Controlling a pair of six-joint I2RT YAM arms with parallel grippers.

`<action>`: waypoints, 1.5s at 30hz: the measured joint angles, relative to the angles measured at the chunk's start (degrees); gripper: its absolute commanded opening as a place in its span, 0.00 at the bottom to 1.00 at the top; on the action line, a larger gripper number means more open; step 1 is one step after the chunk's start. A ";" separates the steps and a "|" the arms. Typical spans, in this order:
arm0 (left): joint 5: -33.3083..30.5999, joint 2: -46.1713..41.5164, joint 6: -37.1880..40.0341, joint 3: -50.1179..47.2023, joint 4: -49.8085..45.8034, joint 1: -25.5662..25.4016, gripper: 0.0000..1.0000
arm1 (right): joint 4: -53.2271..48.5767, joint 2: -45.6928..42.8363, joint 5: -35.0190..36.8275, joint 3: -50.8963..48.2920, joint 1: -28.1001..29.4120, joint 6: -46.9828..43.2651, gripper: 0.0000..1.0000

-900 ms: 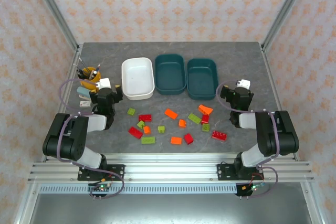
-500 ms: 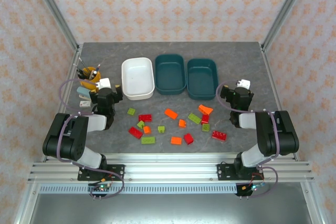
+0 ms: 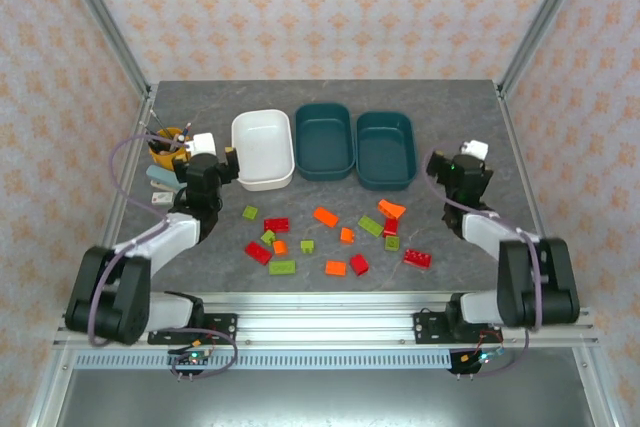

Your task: Sort the legos into containers by color

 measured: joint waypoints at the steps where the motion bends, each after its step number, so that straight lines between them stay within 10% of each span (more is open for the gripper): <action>1: -1.11 -2.49 -0.02 0.46 -1.33 -1.42 1.00 | -2.08 -2.62 0.74 2.08 0.15 0.59 0.99; 8: -7.28 -12.92 -0.57 9.68 -9.90 -13.60 1.00 | -27.06 -13.75 4.55 30.05 2.36 14.34 1.00; 12: -7.89 -14.67 -16.61 21.86 -27.52 -16.55 1.00 | -48.11 -11.98 1.97 48.68 1.73 28.76 0.99; 16: -1.62 -13.31 -28.81 32.30 -41.05 -14.58 1.00 | -67.91 -9.97 -1.40 53.46 3.45 38.12 0.81; 23: 13.77 -3.87 -33.29 34.77 -54.40 -20.74 1.00 | -89.48 -12.28 -7.43 38.34 12.57 60.41 0.78; 33: 23.12 -5.18 -26.73 27.52 -58.01 -41.11 0.98 | -87.25 -15.63 -22.05 12.48 13.90 83.01 0.86; 45: 21.79 -6.75 -23.98 24.46 -56.41 -47.25 0.98 | -72.39 -7.19 -29.79 5.55 13.90 91.25 0.83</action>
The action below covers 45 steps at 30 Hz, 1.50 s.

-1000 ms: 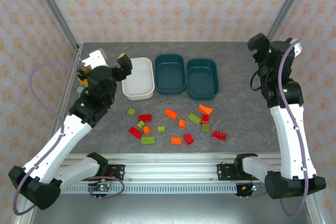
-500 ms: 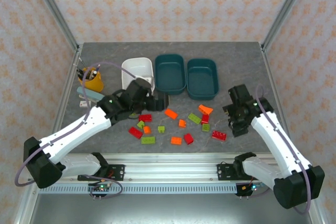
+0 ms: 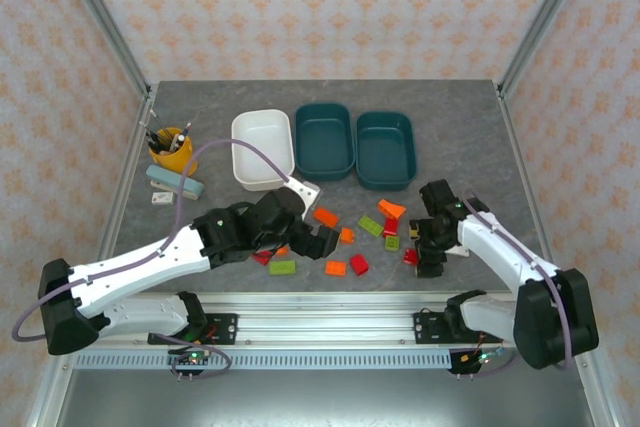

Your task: Sort the legos into containers by color

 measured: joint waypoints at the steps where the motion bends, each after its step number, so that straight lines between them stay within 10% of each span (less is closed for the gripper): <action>1: 0.00 0.28 0.02 0.02 0.26 -0.28 0.98 | 0.92 0.94 -0.26 -0.07 0.00 0.22 0.81; 18: 0.00 2.95 0.63 0.11 1.60 -1.68 0.98 | 4.13 4.20 -1.05 -2.86 -2.45 1.66 0.62; 31: -0.28 3.85 1.25 0.59 1.86 -1.68 0.98 | 5.38 6.97 0.26 -1.44 -2.89 -0.48 0.30; 45: -1.62 9.07 -9.16 14.64 0.37 14.34 0.99 | -3.34 24.52 11.89 41.99 1.62 -32.24 0.31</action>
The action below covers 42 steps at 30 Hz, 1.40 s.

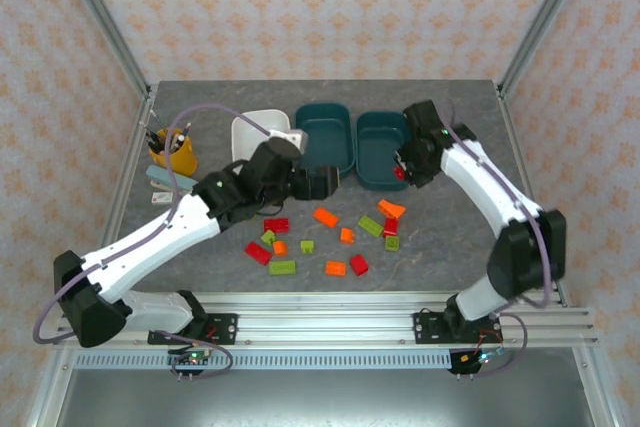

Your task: Sort the legos into containers by color

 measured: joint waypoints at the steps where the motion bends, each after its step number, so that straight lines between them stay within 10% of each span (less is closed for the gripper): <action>1: 0.20 0.90 -0.83 0.63 -0.07 1.53 0.99 | -0.57 3.69 0.04 2.84 0.00 -2.27 0.31; 11: 2.14 7.17 -9.07 3.67 -1.73 10.75 0.98 | -8.26 33.42 -0.24 30.05 -0.20 -16.55 0.43; 21: 0.39 4.74 -12.90 1.97 -8.37 11.69 0.96 | -13.05 38.80 -1.25 35.87 -0.63 -20.13 0.65; 35: -2.67 0.39 -7.34 -14.64 -16.87 19.02 0.87 | 15.56 -4.61 -5.22 0.55 17.25 -33.73 0.68; 42: -2.14 8.02 4.66 -15.02 -13.75 19.67 0.76 | 23.12 -8.20 -7.65 -14.03 22.56 -35.23 0.68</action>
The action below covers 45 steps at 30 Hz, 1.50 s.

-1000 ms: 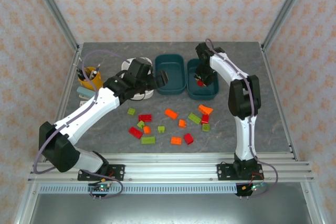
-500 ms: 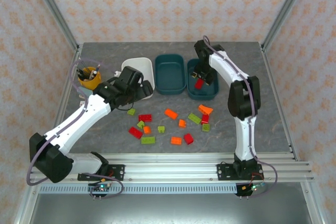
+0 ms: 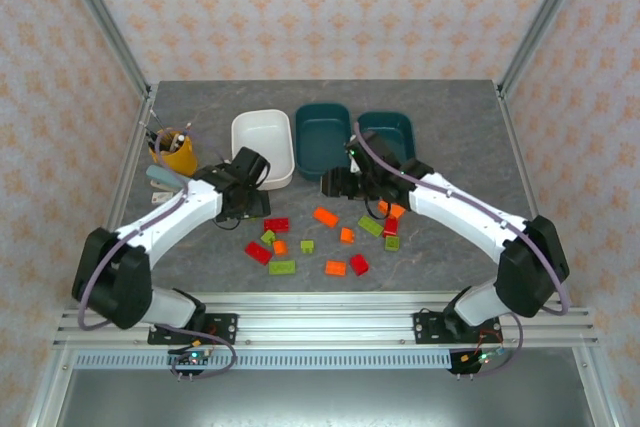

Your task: Sort the legos into containers by color

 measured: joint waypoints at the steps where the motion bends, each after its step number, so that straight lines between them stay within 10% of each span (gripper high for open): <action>1: 0.26 1.55 1.60 0.02 0.44 0.13 0.76 | 0.63 -0.02 -0.26 -0.76 0.33 -0.17 0.68; 18: 4.90 13.53 12.24 2.49 6.40 5.03 0.66 | 8.44 -1.44 -3.21 -3.04 1.18 -0.61 0.69; 27: 6.93 17.03 13.33 2.84 8.26 5.75 0.43 | 7.82 0.50 -3.41 -0.90 1.18 -0.81 0.69; 45: 6.36 7.02 9.57 11.52 -0.92 5.75 0.29 | 8.61 2.62 -2.62 3.50 1.18 -0.98 0.70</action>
